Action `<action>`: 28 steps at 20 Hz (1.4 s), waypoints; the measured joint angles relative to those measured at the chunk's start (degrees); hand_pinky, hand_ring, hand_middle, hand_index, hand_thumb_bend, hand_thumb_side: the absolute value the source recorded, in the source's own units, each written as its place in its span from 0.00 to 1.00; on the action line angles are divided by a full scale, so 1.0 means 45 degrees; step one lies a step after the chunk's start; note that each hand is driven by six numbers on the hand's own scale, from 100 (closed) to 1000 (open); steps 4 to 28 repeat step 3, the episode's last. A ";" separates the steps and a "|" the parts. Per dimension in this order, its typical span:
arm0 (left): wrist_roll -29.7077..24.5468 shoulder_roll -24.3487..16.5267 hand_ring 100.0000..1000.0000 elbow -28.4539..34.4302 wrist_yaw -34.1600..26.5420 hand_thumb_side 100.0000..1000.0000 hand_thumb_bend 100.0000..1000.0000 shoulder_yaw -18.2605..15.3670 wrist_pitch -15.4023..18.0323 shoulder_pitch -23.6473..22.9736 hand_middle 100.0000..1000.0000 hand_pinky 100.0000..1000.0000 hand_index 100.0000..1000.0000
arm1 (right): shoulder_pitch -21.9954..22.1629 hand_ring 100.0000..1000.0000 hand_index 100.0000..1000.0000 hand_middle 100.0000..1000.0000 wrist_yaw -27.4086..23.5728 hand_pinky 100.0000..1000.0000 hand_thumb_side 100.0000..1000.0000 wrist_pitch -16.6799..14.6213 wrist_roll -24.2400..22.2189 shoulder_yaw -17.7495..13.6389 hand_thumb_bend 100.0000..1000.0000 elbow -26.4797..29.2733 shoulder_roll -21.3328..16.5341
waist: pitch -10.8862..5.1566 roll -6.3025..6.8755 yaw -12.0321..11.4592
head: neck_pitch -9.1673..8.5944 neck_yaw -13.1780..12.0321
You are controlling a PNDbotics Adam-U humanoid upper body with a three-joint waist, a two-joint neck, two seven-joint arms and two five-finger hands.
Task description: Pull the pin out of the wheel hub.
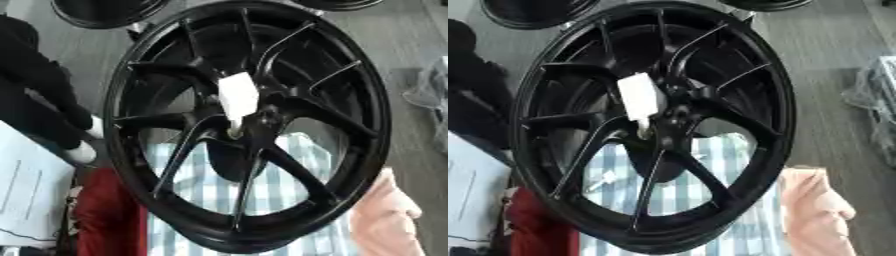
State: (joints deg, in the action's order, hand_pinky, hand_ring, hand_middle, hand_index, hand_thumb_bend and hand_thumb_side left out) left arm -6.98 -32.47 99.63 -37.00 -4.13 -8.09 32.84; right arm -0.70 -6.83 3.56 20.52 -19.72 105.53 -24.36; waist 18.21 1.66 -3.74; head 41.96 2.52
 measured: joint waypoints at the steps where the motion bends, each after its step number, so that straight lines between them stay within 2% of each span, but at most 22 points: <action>1: -0.0058 0.0341 0.66 0.0002 0.0039 0.66 0.07 0.0001 0.0044 -0.0038 0.59 0.75 0.74 | -0.0027 0.58 0.80 0.54 -0.0005 0.70 0.47 -0.0006 0.0006 0.0000 0.00 0.0000 0.0003 | 0.0010 -0.0031 0.0016 | -0.0003 -0.0035; 3: -0.0238 0.0903 0.66 -0.0003 0.0204 0.66 0.07 0.0001 0.0199 -0.0102 0.61 0.75 0.75 | -0.0063 0.58 0.80 0.54 -0.0015 0.70 0.47 -0.0017 0.0015 0.0002 0.00 0.0000 0.0051 | 0.0059 -0.0084 0.0020 | -0.0006 -0.0099; 28: -0.0238 0.0903 0.66 -0.0003 0.0204 0.66 0.07 0.0001 0.0199 -0.0102 0.61 0.75 0.75 | -0.0063 0.58 0.80 0.54 -0.0015 0.70 0.47 -0.0017 0.0015 0.0002 0.00 0.0000 0.0051 | 0.0059 -0.0084 0.0020 | -0.0006 -0.0099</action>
